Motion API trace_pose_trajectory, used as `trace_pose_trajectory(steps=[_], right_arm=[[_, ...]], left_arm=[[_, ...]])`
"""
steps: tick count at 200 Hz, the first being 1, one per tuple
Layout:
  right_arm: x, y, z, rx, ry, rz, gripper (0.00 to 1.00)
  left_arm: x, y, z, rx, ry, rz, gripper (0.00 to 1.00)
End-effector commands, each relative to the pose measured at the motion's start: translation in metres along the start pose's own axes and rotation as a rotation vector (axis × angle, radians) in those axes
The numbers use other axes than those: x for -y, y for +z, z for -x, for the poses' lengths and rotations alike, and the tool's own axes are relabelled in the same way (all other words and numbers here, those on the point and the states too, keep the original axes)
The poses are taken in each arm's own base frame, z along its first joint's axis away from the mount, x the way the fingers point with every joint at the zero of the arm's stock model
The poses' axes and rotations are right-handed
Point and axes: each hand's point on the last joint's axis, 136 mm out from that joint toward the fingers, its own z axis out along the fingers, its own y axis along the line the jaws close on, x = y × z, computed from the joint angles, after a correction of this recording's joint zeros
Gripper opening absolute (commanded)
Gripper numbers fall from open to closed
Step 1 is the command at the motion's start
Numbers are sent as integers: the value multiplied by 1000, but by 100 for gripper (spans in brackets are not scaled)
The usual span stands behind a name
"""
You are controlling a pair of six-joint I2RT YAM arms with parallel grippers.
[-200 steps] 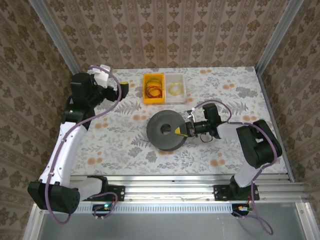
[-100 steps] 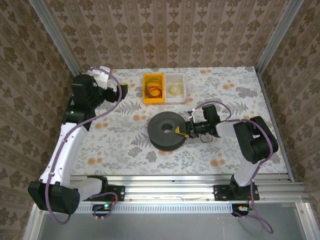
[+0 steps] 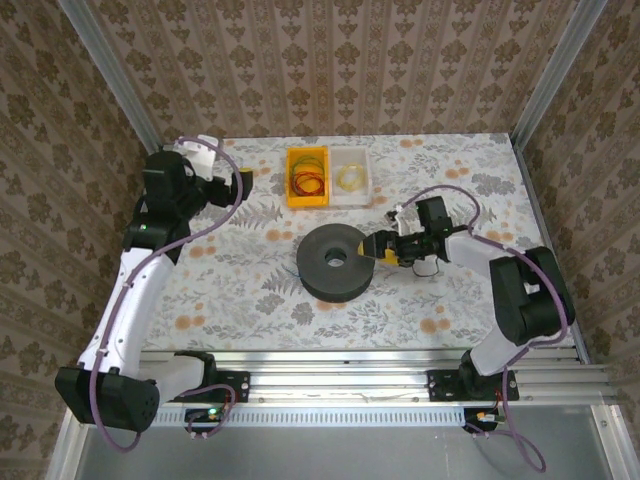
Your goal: Wrap the cables
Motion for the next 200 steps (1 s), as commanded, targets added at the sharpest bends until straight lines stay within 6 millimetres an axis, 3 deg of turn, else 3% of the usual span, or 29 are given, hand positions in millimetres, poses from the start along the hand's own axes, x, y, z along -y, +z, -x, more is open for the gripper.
trace_pose_trajectory(steps=[1,32,57,69,83,96,112,125,143,170,184,200], right_arm=[[34,-31,-8,-18,-26,-253,100],[56,-86,15,107,-108,-560,100],[42,-142,51,418,-283,-726,100],[26,-167,68,631,-384,-749,100],[9,-192,75,870,-495,-754,100],[12,-205,72,1003,-547,-793,100],[35,-204,65,978,-535,-884,100],[62,-192,60,912,-498,-921,100],[81,-176,58,897,-463,-886,100],[101,-161,68,886,-435,-874,100],[100,-157,78,898,-459,-843,100],[121,-149,84,869,-411,-853,100]], left_arm=[[-11,-12,-11,-24,-33,67,100],[-27,-26,-20,30,-67,174,100],[-47,-29,-44,84,-76,310,100],[-56,-27,-65,115,-78,373,100],[-67,-26,-91,147,-71,448,100],[-77,-27,-117,161,-73,530,100],[-89,-27,-152,131,-75,613,100],[-96,-23,-178,85,-76,649,100],[-103,-15,-203,62,-95,661,100],[-111,3,-229,62,-124,641,100],[-112,12,-226,89,-124,614,100],[-115,27,-229,88,-124,588,100]])
